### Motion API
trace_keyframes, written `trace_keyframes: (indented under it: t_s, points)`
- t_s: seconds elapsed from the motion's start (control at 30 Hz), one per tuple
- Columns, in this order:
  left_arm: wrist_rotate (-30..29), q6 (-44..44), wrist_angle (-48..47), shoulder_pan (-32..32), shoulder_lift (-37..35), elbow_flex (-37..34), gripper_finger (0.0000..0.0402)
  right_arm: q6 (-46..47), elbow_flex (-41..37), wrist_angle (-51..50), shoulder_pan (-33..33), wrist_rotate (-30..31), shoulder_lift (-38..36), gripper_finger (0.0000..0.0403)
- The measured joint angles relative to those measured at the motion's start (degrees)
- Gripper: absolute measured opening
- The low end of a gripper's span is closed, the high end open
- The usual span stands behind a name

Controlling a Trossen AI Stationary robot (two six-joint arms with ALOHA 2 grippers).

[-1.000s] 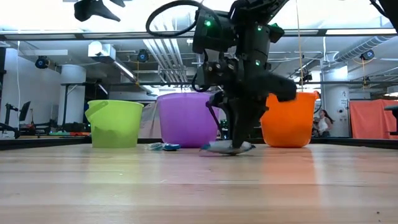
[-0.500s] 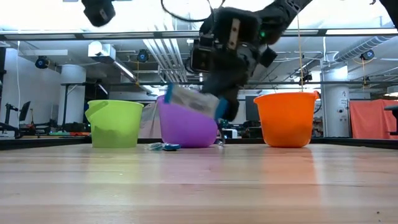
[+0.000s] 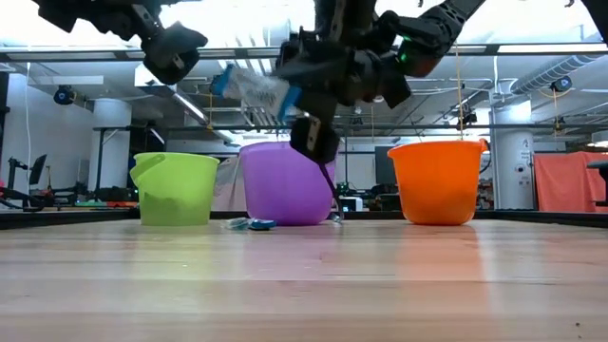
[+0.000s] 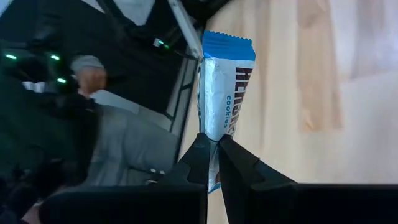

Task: Sort candy by brand, put in halloween buckets
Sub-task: Put the white chocolate into the green bucket

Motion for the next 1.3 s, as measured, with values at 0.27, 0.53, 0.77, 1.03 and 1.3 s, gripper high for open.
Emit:
trace_keyframes:
  t_s: [0.27,0.53,0.77,1.03,1.3]
  points:
    - [0.3,0.9,4.2,0.0,6.0,0.7,0.02,-0.1,5.4,0.3,0.0,-0.5,-0.1,0.0013]
    - [2.1,1.1,7.1,0.0,9.5,3.2,0.0151,-0.2,7.9,0.2,0.0,-0.5,-0.1,0.0013]
    - [2.1,2.4,-1.4,0.0,9.8,7.7,0.002,3.2,9.1,0.0,0.0,-0.4,-0.1,0.0021]
    - [-0.1,7.9,-32.7,1.4,9.8,21.9,0.0012,3.1,14.0,-19.7,-1.1,1.6,-0.2,0.0116]
    - [-25.3,15.2,-69.8,13.2,15.3,40.9,0.0014,0.3,21.2,-49.3,0.2,18.9,-0.2,0.016]
